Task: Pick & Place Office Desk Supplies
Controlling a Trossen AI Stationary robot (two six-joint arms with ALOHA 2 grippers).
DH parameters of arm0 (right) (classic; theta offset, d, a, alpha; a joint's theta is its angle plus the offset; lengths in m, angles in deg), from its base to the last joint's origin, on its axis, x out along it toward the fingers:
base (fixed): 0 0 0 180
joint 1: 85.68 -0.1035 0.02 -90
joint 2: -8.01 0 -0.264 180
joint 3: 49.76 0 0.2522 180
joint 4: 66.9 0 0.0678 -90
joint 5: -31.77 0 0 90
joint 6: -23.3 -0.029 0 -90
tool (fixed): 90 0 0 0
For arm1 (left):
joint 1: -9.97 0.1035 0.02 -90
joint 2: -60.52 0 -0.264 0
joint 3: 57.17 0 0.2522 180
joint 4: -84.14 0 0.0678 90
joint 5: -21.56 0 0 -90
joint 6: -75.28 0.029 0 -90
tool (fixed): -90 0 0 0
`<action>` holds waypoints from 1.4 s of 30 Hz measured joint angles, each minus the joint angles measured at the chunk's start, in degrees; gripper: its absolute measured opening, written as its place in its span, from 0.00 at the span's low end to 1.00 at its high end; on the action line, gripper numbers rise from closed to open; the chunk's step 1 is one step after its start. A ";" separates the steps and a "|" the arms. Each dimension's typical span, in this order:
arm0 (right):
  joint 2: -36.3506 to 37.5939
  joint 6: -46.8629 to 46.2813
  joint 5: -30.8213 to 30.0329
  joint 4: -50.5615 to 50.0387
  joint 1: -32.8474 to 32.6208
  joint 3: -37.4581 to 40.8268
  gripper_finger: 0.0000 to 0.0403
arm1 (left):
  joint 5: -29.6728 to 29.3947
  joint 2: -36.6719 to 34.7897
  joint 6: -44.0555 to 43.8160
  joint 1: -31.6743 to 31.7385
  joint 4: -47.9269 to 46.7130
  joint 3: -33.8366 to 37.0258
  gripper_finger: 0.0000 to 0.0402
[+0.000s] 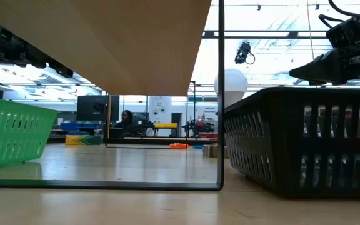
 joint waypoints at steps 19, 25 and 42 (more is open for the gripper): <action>0.00 0.00 0.00 0.11 -0.02 0.00 0.03 | -0.04 0.01 7.39 0.04 0.02 -0.01 0.40; 0.00 -3.38 -0.04 2.51 -0.02 0.00 0.03 | -0.14 0.00 7.38 0.04 3.33 -0.01 0.40; 0.00 -8.00 0.00 5.75 -0.04 0.00 0.03 | -0.28 0.00 -4.44 0.02 5.66 0.00 0.40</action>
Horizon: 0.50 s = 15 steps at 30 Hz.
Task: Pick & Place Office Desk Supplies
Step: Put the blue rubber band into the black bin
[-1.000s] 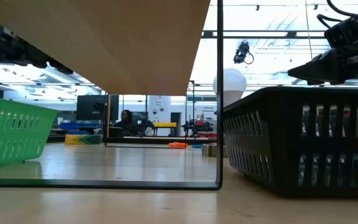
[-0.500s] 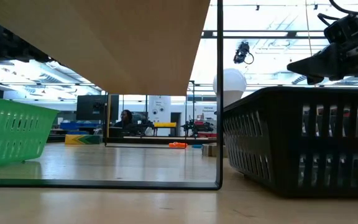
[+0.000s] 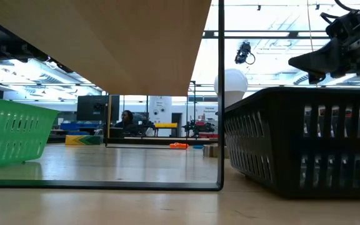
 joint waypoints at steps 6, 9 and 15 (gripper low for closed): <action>0.00 -1.68 -0.76 0.02 0.02 0.00 0.03 | -0.48 0.00 -0.38 0.00 0.79 0.00 0.40; 0.00 -2.02 -1.28 0.58 0.02 0.00 0.03 | -1.26 0.00 -2.79 0.00 0.76 0.00 0.40; -0.17 -8.24 -4.98 -0.11 0.04 0.00 0.11 | -4.57 0.48 -5.53 0.02 -1.50 -0.01 0.42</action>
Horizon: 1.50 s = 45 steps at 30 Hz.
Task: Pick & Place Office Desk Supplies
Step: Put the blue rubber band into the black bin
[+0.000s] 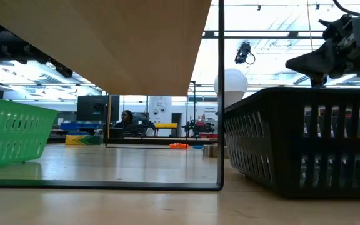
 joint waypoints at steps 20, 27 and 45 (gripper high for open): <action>-29.17 5.58 -7.85 -13.84 -0.02 -18.70 0.56 | -8.91 9.07 11.29 0.00 2.61 0.02 0.68; -45.18 6.66 -5.43 -27.10 -0.01 -31.59 0.52 | -10.24 10.34 13.23 0.00 2.62 0.00 0.68; -65.91 26.68 -2.12 -36.43 14.36 -40.52 0.52 | -10.27 10.84 15.58 0.04 3.45 0.00 0.68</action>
